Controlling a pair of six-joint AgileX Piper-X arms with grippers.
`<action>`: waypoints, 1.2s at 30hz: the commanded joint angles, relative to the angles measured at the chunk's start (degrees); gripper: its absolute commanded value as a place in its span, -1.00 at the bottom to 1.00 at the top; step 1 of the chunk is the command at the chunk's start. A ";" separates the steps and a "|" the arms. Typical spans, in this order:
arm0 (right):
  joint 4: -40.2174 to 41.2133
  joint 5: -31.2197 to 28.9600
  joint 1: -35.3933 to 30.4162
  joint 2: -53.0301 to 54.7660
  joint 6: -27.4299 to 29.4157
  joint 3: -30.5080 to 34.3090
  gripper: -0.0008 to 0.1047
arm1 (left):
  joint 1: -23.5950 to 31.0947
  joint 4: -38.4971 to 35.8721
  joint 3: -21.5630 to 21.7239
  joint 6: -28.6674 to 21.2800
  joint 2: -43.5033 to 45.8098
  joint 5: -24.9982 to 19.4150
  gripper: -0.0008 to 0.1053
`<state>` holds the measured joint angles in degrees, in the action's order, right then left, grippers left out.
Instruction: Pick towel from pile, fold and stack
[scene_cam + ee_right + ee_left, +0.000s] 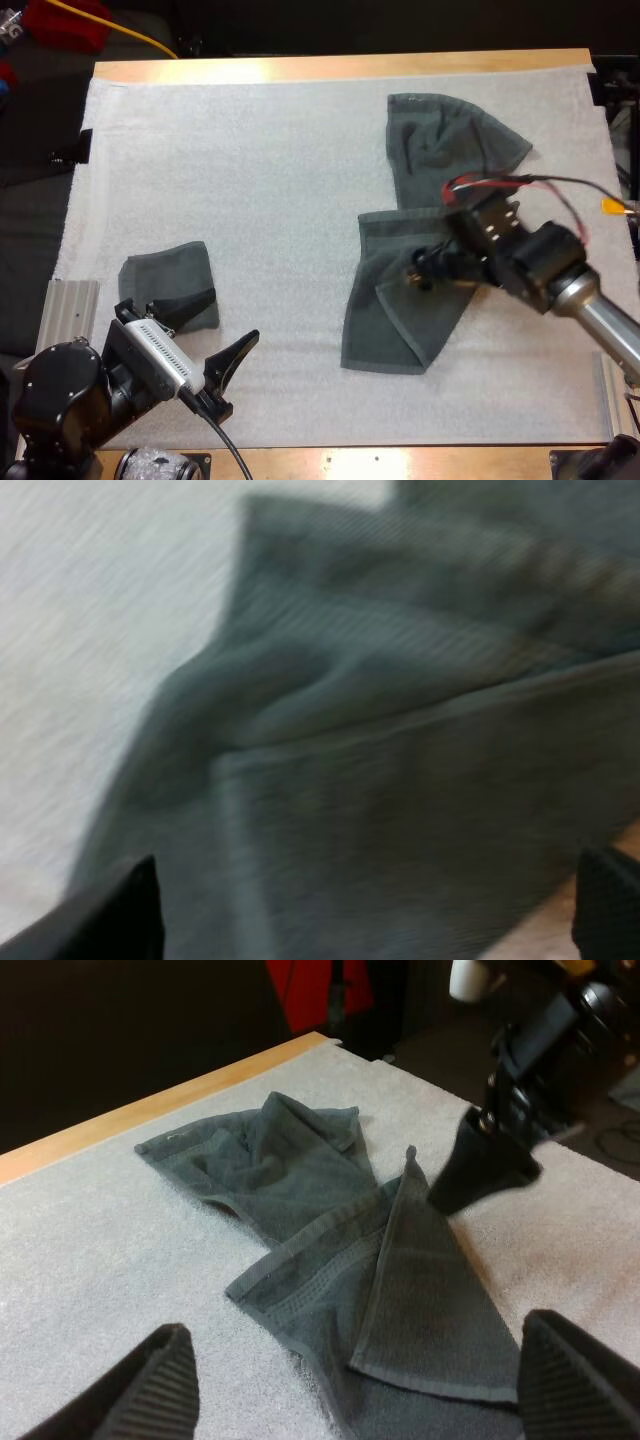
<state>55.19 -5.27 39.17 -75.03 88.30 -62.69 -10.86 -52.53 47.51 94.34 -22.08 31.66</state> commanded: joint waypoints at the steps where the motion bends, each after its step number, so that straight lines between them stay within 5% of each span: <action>1: 0.26 0.25 0.94 0.02 -0.91 -0.44 0.51 | -0.26 0.05 0.42 0.50 -0.03 -0.16 0.24; 13: -2.00 1.69 7.34 -8.82 -3.66 -0.44 0.51 | -0.26 -1.47 0.42 0.50 -0.03 0.12 0.24; 28: -8.30 4.16 7.47 -18.12 -6.24 -0.44 0.51 | -0.26 -13.85 0.42 0.50 -0.03 0.28 0.24; 36: -11.28 1.85 7.47 -22.29 -9.20 -0.44 0.51 | -0.26 -19.63 0.32 0.50 -0.03 6.39 0.24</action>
<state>44.27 -2.73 46.62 -97.41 79.73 -62.69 -10.86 -71.43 47.51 94.34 -22.08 37.15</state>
